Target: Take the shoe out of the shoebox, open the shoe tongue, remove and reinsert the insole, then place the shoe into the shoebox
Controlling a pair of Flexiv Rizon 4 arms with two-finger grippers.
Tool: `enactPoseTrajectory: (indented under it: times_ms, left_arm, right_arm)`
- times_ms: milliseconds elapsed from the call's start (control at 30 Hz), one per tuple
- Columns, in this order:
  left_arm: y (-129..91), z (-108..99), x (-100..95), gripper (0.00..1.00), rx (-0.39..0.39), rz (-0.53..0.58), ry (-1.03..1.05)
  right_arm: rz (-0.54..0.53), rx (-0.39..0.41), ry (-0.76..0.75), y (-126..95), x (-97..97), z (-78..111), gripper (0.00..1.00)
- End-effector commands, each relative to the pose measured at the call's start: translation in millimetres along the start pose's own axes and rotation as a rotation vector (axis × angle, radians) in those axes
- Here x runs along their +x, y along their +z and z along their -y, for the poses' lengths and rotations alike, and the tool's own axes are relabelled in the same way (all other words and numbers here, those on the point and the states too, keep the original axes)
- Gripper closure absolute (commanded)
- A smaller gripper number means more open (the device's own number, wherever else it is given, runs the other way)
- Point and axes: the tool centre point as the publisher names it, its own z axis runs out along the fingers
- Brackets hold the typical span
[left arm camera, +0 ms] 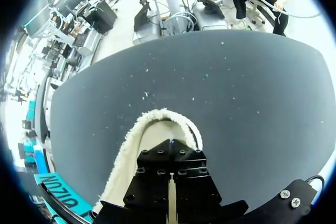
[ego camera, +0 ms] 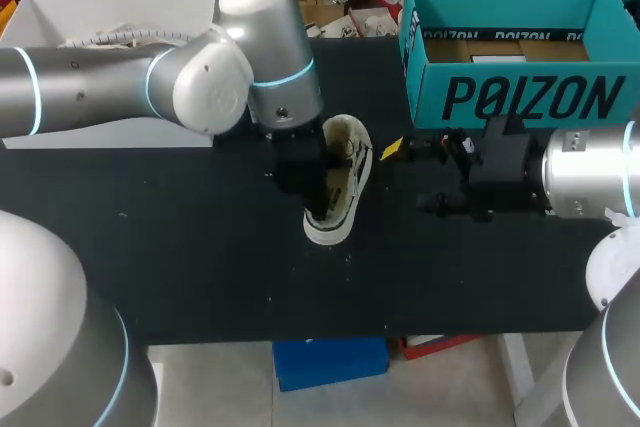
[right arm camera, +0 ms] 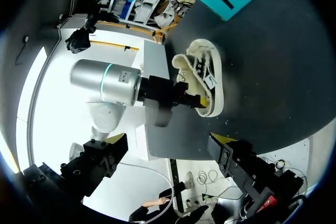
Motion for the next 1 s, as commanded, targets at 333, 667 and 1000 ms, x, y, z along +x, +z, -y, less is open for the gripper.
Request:
enactPoseTrajectory:
  times_ms: [333,667,1000]
  left_arm:
    - [-45,7,-4.5,1.0,0.076,0.173,-0.106]
    - [-114,22,28.8,0.91,0.058,0.144,-0.396]
    - [-140,30,55.0,0.0,0.002,0.165,-0.527]
  right_arm:
    - [0.0,0.001,0.0,1,0.3,0.0,0.0]
    - [0.0,0.001,0.0,1,0.3,0.0,0.0]
    - [0.0,0.001,0.0,1,0.3,0.0,0.0]
